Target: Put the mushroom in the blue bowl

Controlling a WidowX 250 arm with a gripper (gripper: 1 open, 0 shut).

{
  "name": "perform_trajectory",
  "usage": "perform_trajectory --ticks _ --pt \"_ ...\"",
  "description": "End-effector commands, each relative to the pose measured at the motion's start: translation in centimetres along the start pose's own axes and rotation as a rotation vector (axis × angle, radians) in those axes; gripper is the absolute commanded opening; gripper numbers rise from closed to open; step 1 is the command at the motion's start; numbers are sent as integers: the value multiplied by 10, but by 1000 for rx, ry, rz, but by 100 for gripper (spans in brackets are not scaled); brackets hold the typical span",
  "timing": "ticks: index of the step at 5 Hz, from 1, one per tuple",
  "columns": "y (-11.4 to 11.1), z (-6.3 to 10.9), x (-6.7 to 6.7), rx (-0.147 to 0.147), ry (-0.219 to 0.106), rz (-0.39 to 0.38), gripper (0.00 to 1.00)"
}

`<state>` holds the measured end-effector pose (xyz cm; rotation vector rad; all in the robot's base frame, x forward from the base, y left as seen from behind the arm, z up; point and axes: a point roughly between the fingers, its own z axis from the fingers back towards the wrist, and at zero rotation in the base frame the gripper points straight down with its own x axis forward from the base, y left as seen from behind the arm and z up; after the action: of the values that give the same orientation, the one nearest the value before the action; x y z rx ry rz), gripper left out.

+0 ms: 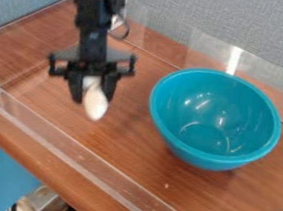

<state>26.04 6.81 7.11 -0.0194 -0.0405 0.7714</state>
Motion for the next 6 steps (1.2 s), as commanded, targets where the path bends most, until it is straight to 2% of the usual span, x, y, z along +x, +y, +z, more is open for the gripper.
perform_trajectory --ticks 1,2,3,4,5,6 --pt "-30 50 3 -71 -58 -100 0" --pt "-65 76 -8 -114 -62 -191 0" --pt "-99 74 -23 -130 -50 -278 0" --pt "-127 67 -42 -124 -52 -371 0" --pt "-140 59 -46 -108 -54 -407 0" --pt "-148 43 -45 -97 -43 -427 0"
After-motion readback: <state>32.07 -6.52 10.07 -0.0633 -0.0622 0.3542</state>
